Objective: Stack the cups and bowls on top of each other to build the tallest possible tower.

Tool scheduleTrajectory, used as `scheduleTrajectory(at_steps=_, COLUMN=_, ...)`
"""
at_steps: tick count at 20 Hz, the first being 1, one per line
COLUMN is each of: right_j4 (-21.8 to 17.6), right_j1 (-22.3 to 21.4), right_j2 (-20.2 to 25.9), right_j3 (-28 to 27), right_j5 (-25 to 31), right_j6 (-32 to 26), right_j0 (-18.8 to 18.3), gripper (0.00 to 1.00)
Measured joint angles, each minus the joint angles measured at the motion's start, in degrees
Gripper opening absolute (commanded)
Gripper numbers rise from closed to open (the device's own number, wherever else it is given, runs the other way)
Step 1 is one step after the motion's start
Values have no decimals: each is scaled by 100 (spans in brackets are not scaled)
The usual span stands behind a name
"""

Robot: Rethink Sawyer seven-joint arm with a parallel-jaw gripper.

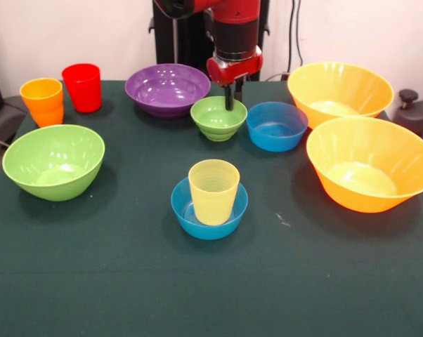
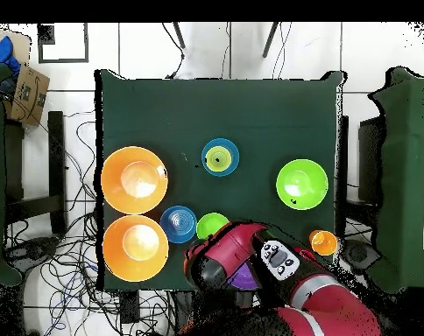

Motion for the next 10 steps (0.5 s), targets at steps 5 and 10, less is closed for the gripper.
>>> scheduleTrajectory(at_steps=5, right_j4=1, right_j1=-98, right_j2=0, right_j3=2, right_j5=1, right_j6=0, right_j0=56, gripper=0)
scheduleTrajectory(at_steps=10, right_j4=2, right_j1=-155, right_j2=0, right_j3=2, right_j5=2, right_j6=0, right_j0=72, gripper=0)
